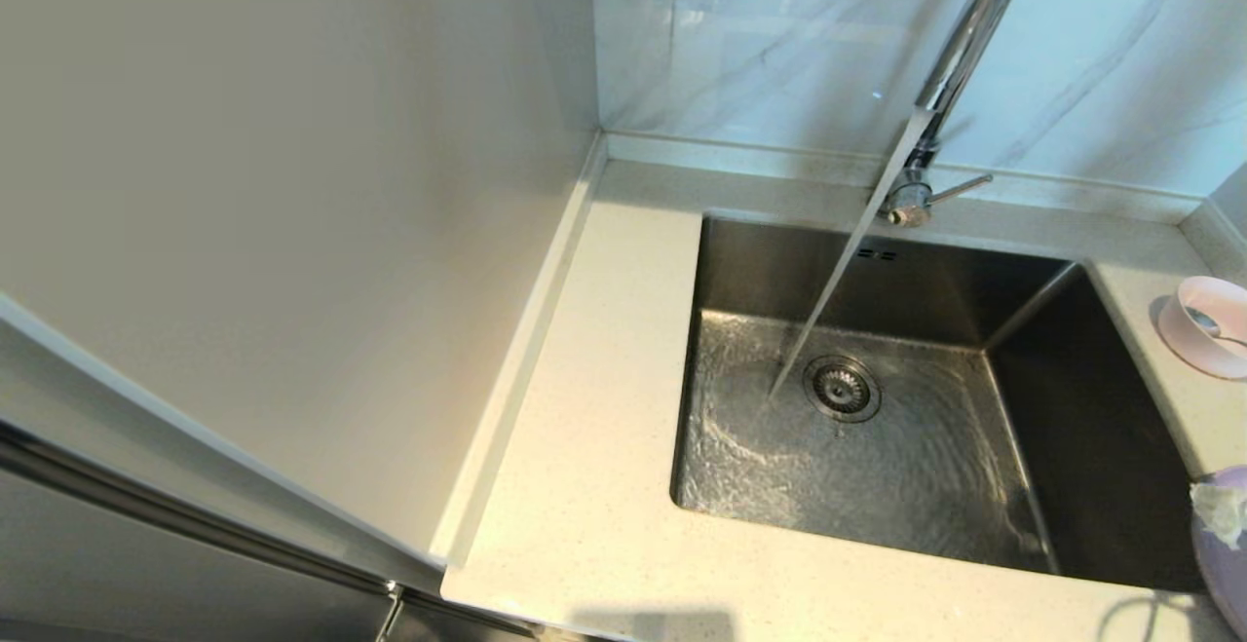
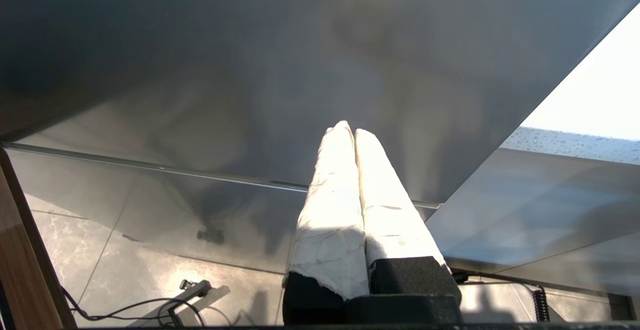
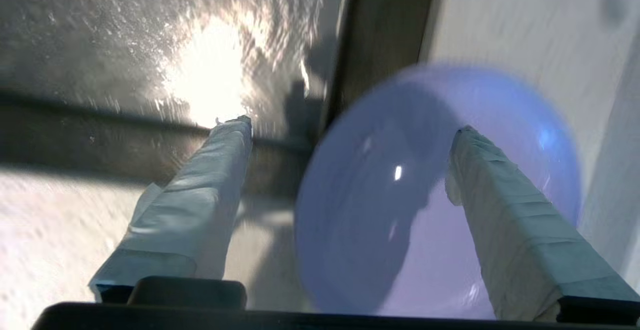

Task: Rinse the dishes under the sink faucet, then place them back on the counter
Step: Place the plate on the table, then pick up the spoon

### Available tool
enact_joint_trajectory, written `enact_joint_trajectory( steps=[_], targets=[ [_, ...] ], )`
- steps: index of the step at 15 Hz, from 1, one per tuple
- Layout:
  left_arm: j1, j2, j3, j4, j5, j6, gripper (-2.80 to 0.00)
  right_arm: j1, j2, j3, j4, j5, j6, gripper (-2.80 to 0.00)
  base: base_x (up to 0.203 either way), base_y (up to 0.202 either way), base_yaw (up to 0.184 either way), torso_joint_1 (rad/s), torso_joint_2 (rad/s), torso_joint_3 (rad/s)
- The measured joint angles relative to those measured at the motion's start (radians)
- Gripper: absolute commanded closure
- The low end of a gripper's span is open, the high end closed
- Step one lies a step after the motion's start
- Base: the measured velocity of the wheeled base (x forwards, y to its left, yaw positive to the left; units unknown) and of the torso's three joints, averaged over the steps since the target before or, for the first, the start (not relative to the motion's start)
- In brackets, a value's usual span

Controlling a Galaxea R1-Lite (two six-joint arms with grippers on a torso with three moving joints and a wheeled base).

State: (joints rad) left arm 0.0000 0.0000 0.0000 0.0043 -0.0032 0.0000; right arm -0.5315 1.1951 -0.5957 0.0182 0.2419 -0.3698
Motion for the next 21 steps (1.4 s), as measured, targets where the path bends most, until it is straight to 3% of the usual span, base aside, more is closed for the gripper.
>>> enact_joint_trajectory(
  steps=[3, 6, 10, 12, 14, 15, 17, 21],
  targets=[
    [0.0, 0.0, 0.0, 0.0, 0.0, 0.0, 0.0, 0.001, -0.018, -0.042, -0.134, 0.08, -0.038, -2.8, 0.0, 0.0, 0.0, 0.0, 0.0, 0.0],
    [0.0, 0.0, 0.0, 0.0, 0.0, 0.0, 0.0, 0.0, 0.009, -0.183, -0.072, 0.088, -0.154, -2.8, 0.0, 0.0, 0.0, 0.0, 0.0, 0.0],
    [0.0, 0.0, 0.0, 0.0, -0.001, 0.0, 0.0, -0.035, 0.098, -0.615, 0.333, 0.061, -0.396, -2.8, 0.0, 0.0, 0.0, 0.0, 0.0, 0.0],
    [0.0, 0.0, 0.0, 0.0, 0.0, 0.0, 0.0, -0.059, 0.179, -0.835, 0.602, -0.009, -0.586, -2.8, 0.0, 0.0, 0.0, 0.0, 0.0, 0.0],
    [0.0, 0.0, 0.0, 0.0, 0.0, 0.0, 0.0, -0.092, 0.26, -0.943, 0.815, -0.089, -0.814, -2.8, 0.0, 0.0, 0.0, 0.0, 0.0, 0.0],
    [0.0, 0.0, 0.0, 0.001, 0.0, 0.0, 0.0, -0.109, 0.284, -0.944, 0.873, -0.101, -0.896, -2.8, 0.0, 0.0, 0.0, 0.0, 0.0, 0.0],
    [0.0, 0.0, 0.0, 0.0, 0.0, 0.0, 0.0, -0.129, 0.305, -0.898, 0.904, -0.107, -0.968, -2.8, 0.0, 0.0, 0.0, 0.0, 0.0, 0.0],
    [0.0, 0.0, 0.0, 0.0, 0.0, 0.0, 0.0, -0.14, 0.297, -0.79, 0.799, -0.12, -0.959, -2.8, 0.0, 0.0, 0.0, 0.0, 0.0, 0.0]
  ],
)
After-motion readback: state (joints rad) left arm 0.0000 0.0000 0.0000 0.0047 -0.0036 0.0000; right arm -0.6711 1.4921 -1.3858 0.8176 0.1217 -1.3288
